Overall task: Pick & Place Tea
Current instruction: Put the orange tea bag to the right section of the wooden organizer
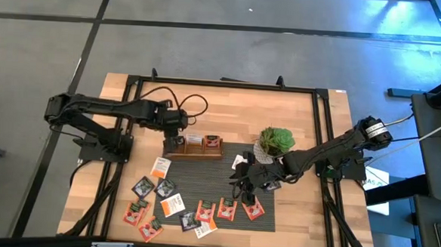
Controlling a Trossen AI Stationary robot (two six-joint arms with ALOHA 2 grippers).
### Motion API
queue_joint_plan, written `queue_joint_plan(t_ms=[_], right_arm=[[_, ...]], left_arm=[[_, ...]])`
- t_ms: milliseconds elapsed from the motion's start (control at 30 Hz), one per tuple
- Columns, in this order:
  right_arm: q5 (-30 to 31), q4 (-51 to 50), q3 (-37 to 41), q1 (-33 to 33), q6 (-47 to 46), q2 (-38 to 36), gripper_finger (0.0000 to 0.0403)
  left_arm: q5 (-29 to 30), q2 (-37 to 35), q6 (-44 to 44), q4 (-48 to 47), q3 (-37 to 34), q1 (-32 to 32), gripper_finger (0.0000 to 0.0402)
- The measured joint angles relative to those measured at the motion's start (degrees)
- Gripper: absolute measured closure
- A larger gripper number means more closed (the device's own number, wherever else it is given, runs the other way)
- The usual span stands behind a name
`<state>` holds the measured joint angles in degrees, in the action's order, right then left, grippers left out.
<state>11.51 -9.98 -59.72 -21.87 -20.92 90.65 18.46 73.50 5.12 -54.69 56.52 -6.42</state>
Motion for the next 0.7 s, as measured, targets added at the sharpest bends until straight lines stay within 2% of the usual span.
queue_joint_plan(t_ms=[167,333,567,700], right_arm=[[0.02,0.00,0.00,0.00,-0.01,0.00,0.0308],[0.04,0.15,0.00,0.00,0.08,0.00,0.0308],[0.05,2.49,0.00,0.00,0.16,0.00,0.0308],[0.02,4.45,0.00,0.00,0.23,0.02,0.0308]], left_arm=[[0.06,-1.49,-0.36,0.21,4.97,0.58,0.0286],[1.83,-3.74,-0.37,5.31,7.30,4.65,0.0285],[2.41,-5.17,-1.43,17.15,7.40,15.87,0.0286],[2.43,-3.04,-1.40,21.17,7.42,24.00,0.0288]])
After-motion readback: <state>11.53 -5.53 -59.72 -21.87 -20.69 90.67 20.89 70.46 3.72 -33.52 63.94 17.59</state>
